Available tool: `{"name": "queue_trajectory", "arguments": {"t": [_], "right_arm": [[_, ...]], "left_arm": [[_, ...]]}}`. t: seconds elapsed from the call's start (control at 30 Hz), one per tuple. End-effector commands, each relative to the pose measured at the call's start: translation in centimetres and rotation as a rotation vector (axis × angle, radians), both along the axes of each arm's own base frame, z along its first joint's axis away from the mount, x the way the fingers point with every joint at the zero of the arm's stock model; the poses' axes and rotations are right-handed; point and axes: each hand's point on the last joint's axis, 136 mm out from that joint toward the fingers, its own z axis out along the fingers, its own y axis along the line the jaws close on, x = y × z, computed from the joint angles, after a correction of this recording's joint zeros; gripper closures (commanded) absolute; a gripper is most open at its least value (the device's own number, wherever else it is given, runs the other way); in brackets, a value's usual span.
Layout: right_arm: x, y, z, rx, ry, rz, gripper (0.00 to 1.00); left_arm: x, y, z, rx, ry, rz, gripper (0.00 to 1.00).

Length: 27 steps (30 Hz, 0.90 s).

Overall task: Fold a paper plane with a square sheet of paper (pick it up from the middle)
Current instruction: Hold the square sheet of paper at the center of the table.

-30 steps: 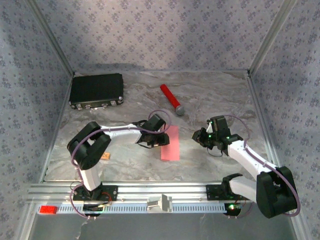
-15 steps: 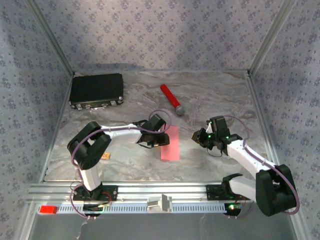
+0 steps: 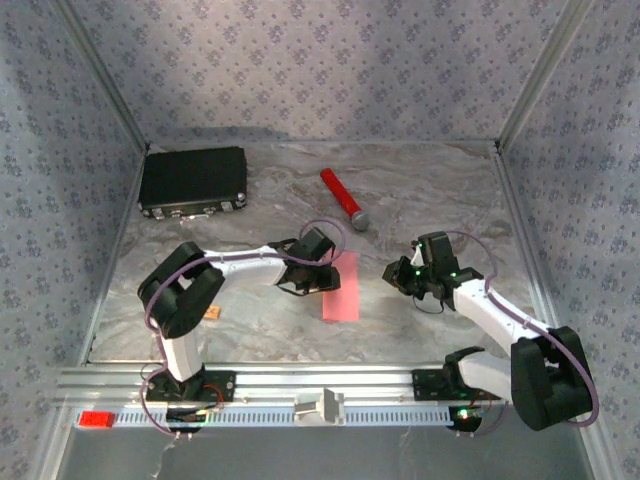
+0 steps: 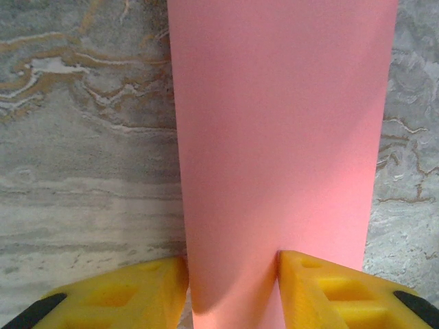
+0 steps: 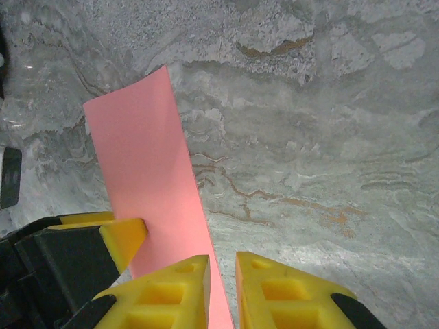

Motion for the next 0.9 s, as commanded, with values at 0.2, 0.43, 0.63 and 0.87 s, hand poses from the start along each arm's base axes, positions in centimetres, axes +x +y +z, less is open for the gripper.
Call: {"name": "queue_trajectory", "arguments": {"t": [0.2,0.43,0.63,0.87], "right_arm": [[-0.4,0.6,-0.5,0.012,0.02,0.018,0.81],[-0.3,1.2,-0.5,0.019,0.019,0.035,0.82],[-0.3,1.7,-0.7,0.015,0.025,0.048,0.83],[-0.2,1.8,-0.8,0.013,0.027,0.052,0.83]], "left_arm": [[-1.2,2.9,-4.8,0.167,0.053,0.007,0.58],[-1.3,2.8,-4.8,0.166,0.053,0.004,0.58],[-1.2,2.7,-4.9,0.16,0.056,0.019,0.58],[-1.4,2.8,-5.2,0.163,0.061,0.017,0.58]]}}
